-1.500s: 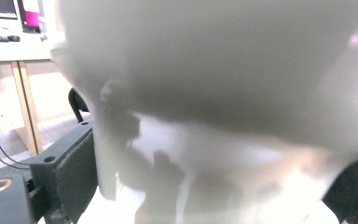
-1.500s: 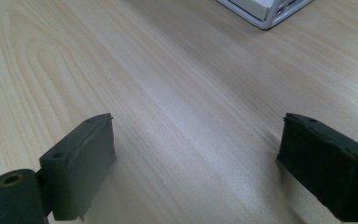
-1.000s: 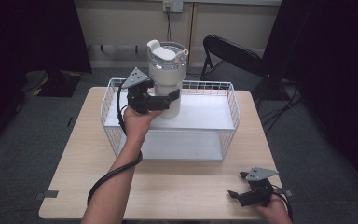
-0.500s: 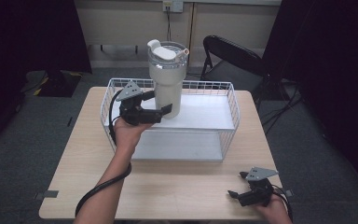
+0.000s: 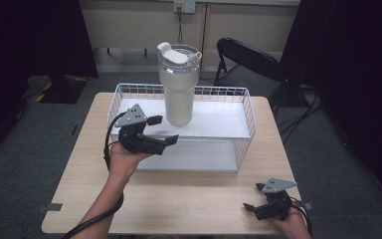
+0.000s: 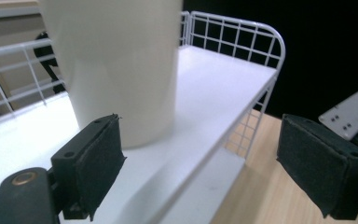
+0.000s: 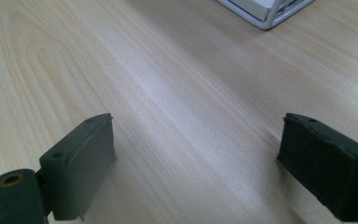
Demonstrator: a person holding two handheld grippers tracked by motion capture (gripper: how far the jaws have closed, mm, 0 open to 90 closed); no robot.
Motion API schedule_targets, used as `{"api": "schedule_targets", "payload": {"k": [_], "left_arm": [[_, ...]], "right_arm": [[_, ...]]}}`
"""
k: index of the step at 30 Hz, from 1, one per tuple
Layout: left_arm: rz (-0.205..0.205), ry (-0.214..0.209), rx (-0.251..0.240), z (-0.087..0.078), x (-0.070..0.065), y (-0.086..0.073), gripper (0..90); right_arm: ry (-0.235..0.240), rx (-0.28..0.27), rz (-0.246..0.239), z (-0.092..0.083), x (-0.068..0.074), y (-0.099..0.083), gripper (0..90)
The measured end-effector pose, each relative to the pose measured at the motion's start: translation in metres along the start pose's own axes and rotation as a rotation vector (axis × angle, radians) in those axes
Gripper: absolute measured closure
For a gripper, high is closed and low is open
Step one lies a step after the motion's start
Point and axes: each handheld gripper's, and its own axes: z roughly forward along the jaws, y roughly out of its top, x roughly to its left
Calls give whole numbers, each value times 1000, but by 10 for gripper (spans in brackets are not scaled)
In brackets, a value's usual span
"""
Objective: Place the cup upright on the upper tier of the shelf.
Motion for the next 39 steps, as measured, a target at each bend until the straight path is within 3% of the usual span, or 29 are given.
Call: {"api": "schedule_targets", "payload": {"k": [9,16,18,37,39], "left_arm": [[-13,-45,22,-6,-10,-16,139],[-13,-55,40,-7,-16,-31,139],[-37,-68,38,-7,-17,-39,139],[-95,-84,96,3,-16,-85,120],[-91,-78,128,6,-17,-93,115]], "right_arm": [[0,0,0,0,0,0,98],[0,0,0,0,0,0,98],[-1,2,0,0,0,0,98],[-1,1,-1,0,0,0,98],[0,0,0,0,0,0,98]]}}
